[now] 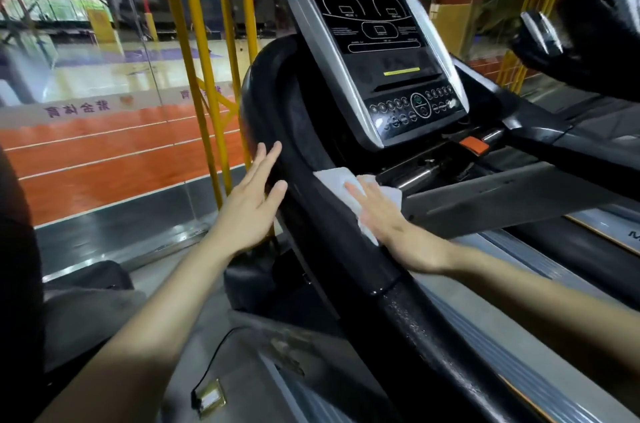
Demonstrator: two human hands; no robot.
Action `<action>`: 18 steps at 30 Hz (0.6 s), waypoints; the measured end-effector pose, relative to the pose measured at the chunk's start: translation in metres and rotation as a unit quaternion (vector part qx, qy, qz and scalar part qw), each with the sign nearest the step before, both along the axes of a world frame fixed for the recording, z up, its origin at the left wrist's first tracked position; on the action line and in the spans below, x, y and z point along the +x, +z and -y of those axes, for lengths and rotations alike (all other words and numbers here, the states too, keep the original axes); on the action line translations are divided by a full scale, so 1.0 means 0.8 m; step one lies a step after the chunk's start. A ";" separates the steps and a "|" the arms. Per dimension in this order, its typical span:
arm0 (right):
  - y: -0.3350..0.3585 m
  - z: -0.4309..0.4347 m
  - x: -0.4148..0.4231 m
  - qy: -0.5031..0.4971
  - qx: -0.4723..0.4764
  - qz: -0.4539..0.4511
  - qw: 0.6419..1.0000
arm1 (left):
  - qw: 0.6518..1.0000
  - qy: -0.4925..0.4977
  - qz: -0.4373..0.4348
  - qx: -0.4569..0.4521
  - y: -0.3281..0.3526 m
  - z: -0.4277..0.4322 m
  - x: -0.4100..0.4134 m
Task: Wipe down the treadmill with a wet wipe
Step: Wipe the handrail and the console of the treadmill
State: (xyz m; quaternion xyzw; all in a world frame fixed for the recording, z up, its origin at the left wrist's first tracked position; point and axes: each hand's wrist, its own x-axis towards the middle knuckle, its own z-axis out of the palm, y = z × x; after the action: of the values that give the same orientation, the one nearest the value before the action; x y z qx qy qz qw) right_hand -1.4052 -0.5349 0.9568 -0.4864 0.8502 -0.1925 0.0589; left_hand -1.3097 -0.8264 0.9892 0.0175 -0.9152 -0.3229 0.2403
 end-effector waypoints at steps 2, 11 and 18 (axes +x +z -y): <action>0.041 0.001 0.048 0.075 -0.027 -0.040 0.996 | 0.999 -0.014 -0.015 -0.024 0.000 0.010 0.000; 0.131 0.163 0.013 0.077 0.109 -0.194 0.972 | 0.991 -0.007 -0.064 0.121 0.032 0.076 -0.016; 0.113 0.115 0.047 0.114 0.028 -0.139 0.983 | 0.983 0.059 -0.172 0.003 0.018 0.053 -0.023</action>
State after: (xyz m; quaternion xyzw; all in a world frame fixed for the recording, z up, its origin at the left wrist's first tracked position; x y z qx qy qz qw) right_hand -1.3672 -0.6268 1.0469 -0.6001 0.7943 -0.0911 -0.0251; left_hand -1.3283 -0.8691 1.0037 0.0167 -0.8564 -0.3095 0.4129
